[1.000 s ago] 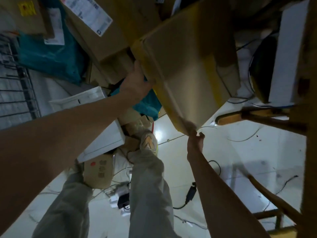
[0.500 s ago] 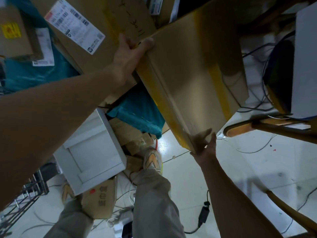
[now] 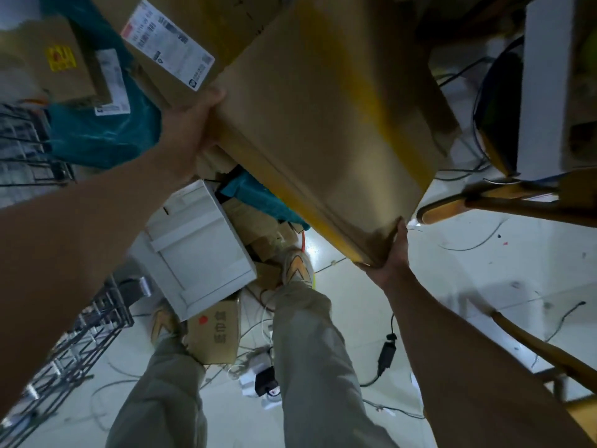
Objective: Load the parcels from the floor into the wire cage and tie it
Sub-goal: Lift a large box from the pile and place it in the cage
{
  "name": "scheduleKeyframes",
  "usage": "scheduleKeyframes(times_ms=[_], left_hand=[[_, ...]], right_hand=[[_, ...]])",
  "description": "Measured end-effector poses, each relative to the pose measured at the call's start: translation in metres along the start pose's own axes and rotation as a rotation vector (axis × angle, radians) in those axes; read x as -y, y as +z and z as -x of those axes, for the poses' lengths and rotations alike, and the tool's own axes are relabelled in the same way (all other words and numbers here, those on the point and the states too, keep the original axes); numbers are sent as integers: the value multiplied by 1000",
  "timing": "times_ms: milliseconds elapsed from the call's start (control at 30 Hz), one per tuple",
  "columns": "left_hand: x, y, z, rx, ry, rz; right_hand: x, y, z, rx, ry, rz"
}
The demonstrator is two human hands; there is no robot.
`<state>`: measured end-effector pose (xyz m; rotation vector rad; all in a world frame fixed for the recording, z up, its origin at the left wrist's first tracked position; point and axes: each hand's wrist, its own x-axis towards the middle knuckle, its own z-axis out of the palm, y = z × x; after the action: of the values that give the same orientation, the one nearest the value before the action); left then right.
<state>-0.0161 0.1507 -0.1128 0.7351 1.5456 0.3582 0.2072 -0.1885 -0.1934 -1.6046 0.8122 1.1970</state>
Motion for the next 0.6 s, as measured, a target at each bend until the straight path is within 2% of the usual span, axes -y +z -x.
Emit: scheduleKeyframes(times_ms=[233, 367, 600], left_hand=[[-22, -100, 67, -92, -109, 55], [-41, -149, 122, -150, -117, 143], [-114, -261, 215, -171, -78, 213]], right_hand=[[14, 27, 97, 209, -2, 31], [28, 58, 177, 185, -84, 237], [33, 118, 325, 212, -176, 415]])
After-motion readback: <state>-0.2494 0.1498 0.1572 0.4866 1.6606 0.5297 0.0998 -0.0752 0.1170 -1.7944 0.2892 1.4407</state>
